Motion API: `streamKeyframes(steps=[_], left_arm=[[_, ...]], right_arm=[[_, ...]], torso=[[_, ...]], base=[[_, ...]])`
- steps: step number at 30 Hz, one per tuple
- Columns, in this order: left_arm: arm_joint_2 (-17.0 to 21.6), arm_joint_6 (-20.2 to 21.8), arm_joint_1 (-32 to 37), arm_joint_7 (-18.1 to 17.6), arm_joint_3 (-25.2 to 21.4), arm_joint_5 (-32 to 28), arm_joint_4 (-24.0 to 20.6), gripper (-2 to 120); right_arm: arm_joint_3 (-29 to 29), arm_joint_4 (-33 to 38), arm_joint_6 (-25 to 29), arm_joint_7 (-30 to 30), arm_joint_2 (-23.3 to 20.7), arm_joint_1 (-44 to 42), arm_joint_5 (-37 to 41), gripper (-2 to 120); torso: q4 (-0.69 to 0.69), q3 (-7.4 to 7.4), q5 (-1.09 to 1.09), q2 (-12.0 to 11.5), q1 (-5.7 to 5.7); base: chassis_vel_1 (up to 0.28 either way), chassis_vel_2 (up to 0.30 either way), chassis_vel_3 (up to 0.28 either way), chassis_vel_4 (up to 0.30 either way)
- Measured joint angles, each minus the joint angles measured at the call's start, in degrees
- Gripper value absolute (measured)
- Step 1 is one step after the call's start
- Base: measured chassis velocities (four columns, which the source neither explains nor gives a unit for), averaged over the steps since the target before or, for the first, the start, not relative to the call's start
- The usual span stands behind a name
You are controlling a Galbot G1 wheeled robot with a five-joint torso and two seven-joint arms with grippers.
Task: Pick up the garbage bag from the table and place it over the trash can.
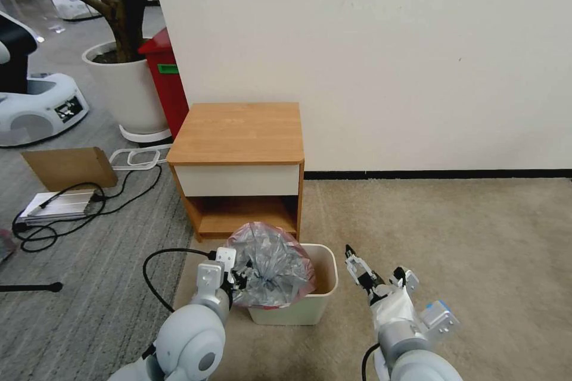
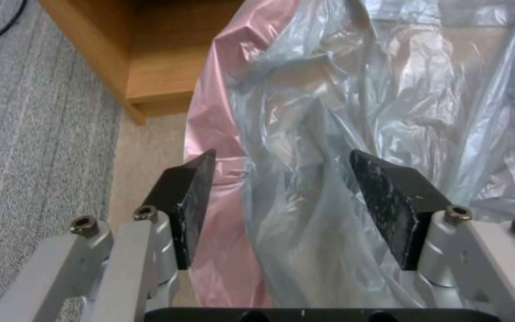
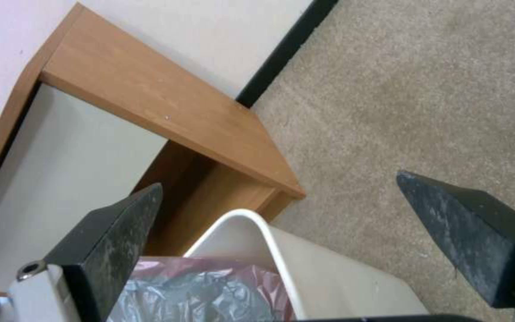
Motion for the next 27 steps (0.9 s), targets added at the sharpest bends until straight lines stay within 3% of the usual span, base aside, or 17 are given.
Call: streamKeyframes(steps=[9,27], left_arm=[[-0.2,0.6,-3.1,-3.6,0.4,-7.2,1.9,59],[-0.5,0.5,-8.4,-10.0,3.1,-15.9,6.2,57]], right_arm=[[0.0,-0.4,0.1,0.0,0.1,0.1,0.0,100],[-0.2,-1.7,0.2,0.0,0.8,0.8,0.1,100]], torso=[[0.00,0.00,0.00,0.0,0.00],[0.00,0.00,0.00,0.0,0.00]], base=[[0.000,0.000,0.000,0.000],[0.000,0.000,0.000,0.000]])
